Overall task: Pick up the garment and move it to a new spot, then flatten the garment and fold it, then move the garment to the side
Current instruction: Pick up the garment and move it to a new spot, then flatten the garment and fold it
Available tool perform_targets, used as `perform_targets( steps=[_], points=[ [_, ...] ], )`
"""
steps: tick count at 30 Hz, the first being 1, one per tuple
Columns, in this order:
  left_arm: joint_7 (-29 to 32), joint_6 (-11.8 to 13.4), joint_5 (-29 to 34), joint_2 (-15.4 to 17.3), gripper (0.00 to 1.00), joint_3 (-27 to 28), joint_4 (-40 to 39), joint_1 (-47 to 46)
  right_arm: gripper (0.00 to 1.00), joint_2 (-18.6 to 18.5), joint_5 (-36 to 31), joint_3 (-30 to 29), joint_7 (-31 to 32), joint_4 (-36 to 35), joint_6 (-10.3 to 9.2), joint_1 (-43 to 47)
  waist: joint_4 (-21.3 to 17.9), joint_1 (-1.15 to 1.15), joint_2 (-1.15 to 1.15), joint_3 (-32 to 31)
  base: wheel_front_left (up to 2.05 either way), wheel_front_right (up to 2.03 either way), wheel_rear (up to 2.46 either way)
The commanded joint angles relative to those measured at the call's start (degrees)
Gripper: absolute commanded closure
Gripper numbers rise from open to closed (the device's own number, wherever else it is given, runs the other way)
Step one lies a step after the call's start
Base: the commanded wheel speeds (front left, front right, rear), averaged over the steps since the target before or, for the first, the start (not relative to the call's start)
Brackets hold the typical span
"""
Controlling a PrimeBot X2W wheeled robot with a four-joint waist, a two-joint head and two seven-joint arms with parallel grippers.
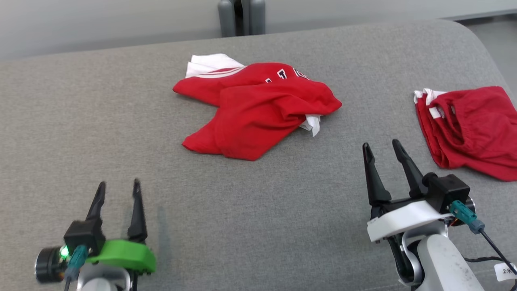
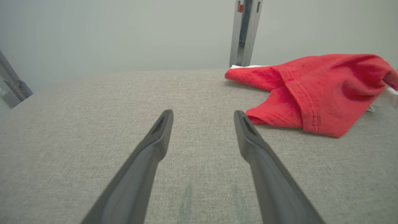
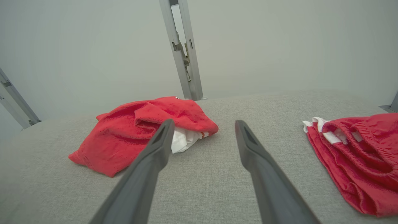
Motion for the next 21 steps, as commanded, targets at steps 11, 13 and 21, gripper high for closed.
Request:
perform_targets(
  steps=[11, 13, 21],
  points=[
    [0.0, -1.9, 2.9, -3.5, 0.0, 5.6, -2.1, 8.1, 0.0, -0.1, -0.5, -1.1, -0.2, 2.7, -0.09, 3.5, 2.9, 0.0, 0.0, -5.0, 0.0, 0.0, 0.0],
    [0.0, -2.4, 3.1, -3.6, 0.0, 5.7, -2.1, 8.1, 0.0, -0.1, -0.6, -1.4, -0.2, 2.7, -0.09, 3.8, 3.1, 0.0, 0.0, -5.0, 0.0, 0.0, 0.0],
    [0.0, -5.2, -1.4, -4.0, 0.0, 4.7, -0.5, 4.9, 0.0, -0.1, -0.8, -0.9, -0.2, 2.4, -0.09, 2.1, 2.9, 0.0, 0.0, -3.2, 0.0, 0.0, 0.0]
  ],
)
